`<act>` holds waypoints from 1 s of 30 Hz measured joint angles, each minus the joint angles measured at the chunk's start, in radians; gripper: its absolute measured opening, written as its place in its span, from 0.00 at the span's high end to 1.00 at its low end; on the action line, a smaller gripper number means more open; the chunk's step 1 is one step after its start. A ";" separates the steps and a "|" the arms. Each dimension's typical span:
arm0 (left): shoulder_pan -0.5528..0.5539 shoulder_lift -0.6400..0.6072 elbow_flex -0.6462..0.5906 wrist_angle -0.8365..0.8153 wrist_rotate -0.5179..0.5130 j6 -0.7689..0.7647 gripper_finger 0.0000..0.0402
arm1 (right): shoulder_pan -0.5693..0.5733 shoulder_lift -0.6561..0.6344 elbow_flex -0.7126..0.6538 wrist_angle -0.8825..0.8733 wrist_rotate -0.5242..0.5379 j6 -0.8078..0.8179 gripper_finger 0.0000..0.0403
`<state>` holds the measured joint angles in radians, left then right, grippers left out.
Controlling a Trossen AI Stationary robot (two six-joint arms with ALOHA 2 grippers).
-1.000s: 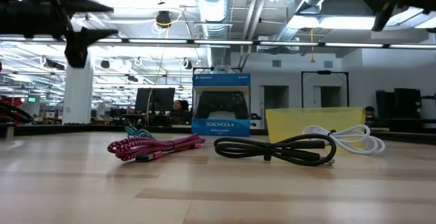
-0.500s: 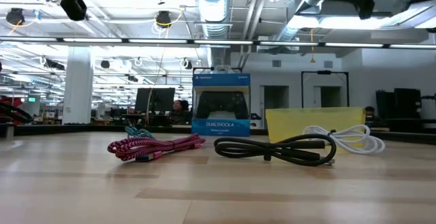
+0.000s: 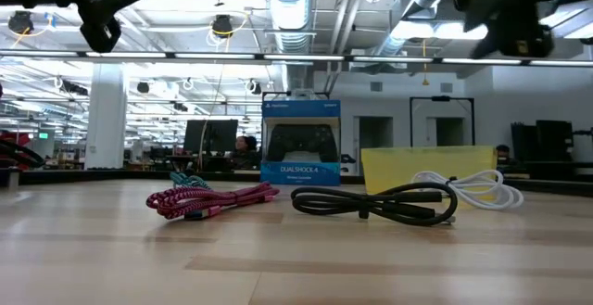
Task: Pick and place USB-C Cables
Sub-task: Put the blue charger cable into the yellow bin
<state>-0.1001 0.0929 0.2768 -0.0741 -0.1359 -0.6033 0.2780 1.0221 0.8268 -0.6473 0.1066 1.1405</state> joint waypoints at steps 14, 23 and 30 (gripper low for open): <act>-0.021 0.408 0.008 -0.031 -0.012 -0.012 0.52 | 0.252 0.260 0.000 0.131 0.004 0.196 0.63; 0.000 0.829 0.129 -0.091 -0.291 -0.049 0.52 | 0.250 0.310 0.000 0.185 0.013 0.195 0.66; 0.011 1.097 0.207 -0.090 -0.352 -0.198 0.52 | 0.250 0.308 0.000 0.194 0.076 0.190 0.66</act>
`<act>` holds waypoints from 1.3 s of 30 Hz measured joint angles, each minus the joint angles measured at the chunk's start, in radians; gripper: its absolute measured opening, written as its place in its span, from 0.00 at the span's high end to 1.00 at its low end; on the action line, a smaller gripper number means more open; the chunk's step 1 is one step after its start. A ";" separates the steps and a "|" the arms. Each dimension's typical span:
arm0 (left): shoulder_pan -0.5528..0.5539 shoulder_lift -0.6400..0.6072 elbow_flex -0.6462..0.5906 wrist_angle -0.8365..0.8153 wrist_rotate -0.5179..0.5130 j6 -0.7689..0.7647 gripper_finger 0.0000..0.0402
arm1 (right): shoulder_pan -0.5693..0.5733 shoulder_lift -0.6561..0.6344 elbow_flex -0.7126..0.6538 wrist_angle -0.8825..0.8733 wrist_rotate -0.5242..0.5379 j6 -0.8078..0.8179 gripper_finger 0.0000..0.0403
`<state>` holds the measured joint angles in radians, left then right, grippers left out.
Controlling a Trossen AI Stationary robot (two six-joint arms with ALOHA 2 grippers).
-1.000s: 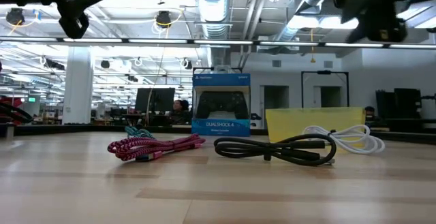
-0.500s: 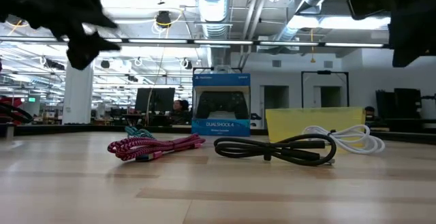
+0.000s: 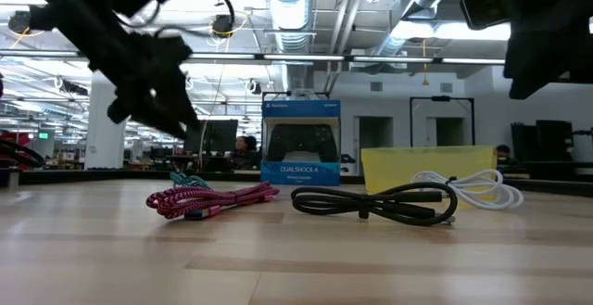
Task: Pick and place USB-C Cables
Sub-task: Put the blue charger cable into the yellow bin
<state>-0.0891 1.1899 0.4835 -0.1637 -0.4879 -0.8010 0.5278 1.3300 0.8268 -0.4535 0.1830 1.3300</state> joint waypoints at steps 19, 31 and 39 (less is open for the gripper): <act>0.003 0.361 0.015 0.129 -0.027 -0.092 0.52 | 0.000 0.000 0.000 0.030 0.035 -0.028 0.67; 0.028 0.171 0.007 -0.071 0.005 -0.134 0.52 | 0.000 0.000 0.000 0.037 0.055 -0.032 0.67; 0.027 -0.009 0.008 -0.056 0.034 -0.068 0.52 | 0.000 0.000 0.000 0.045 0.058 -0.042 0.67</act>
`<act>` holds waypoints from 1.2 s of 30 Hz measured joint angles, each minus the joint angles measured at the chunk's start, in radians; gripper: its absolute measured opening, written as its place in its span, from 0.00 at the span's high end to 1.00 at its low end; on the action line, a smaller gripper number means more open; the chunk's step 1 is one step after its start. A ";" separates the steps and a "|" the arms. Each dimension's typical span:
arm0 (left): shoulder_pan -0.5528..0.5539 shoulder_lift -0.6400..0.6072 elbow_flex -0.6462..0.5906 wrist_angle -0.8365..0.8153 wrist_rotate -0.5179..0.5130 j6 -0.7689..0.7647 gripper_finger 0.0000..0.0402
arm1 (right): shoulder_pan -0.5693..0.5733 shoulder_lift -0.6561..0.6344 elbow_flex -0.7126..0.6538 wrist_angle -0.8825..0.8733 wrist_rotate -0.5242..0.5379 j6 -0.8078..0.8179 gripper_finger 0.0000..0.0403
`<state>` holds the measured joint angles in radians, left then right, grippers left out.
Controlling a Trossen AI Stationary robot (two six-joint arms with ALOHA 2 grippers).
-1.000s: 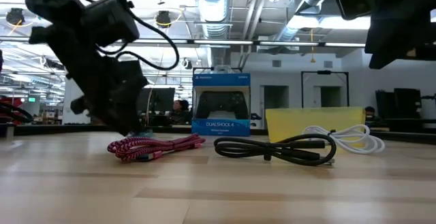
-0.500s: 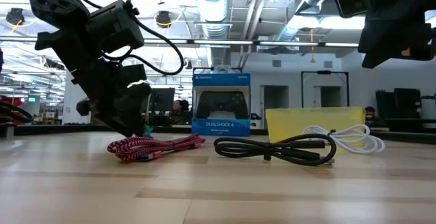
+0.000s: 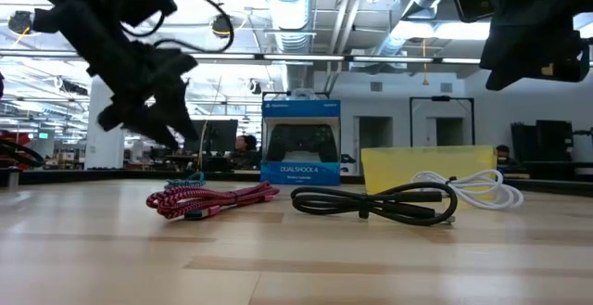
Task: Pick and place USB-C Cables
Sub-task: Put the blue charger cable into the yellow bin
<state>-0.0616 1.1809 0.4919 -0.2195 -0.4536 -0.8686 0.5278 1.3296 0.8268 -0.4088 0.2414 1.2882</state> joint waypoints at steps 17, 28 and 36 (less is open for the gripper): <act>0.000 -0.033 0.002 0.021 0.248 1.064 0.52 | 0.000 0.000 0.000 0.000 0.029 -0.041 0.67; 0.089 -0.034 0.002 0.033 0.379 1.176 0.52 | 0.000 0.000 0.000 0.001 0.031 -0.058 0.67; 0.166 -0.034 -0.008 0.062 0.477 1.221 0.52 | 0.000 0.000 0.000 0.001 0.031 -0.061 0.67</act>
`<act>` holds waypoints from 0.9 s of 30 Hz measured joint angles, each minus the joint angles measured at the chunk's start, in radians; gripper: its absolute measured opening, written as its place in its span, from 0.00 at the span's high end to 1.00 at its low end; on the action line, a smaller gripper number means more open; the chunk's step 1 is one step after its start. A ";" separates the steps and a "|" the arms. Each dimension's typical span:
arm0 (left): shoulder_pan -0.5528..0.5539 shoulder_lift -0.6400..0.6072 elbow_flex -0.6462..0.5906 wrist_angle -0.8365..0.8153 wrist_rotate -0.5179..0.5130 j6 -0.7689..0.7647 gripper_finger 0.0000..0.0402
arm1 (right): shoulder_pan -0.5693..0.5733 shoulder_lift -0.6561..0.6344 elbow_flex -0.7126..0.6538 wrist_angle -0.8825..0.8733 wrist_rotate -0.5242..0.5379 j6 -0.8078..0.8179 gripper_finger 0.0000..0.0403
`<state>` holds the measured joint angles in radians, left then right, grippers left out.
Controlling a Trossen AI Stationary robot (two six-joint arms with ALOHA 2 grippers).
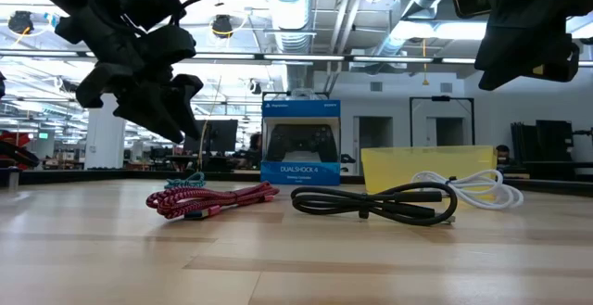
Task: Pick and place USB-C Cables
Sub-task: Put the blue charger cable into the yellow bin
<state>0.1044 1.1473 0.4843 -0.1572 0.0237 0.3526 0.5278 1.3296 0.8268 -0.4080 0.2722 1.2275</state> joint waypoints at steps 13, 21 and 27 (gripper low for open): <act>0.011 0.012 -0.034 0.076 0.041 0.063 0.52 | 0.000 0.000 0.000 -0.001 0.006 -0.009 0.67; 0.046 0.177 -0.035 0.100 0.038 0.053 0.52 | 0.000 0.000 0.000 -0.002 0.020 -0.009 0.67; 0.053 0.298 -0.031 0.170 0.055 0.057 0.52 | 0.000 0.000 0.000 0.000 0.019 -0.006 0.67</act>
<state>0.1574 1.4451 0.4531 0.0130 0.0789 0.4099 0.5278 1.3293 0.8265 -0.4078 0.2916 1.2218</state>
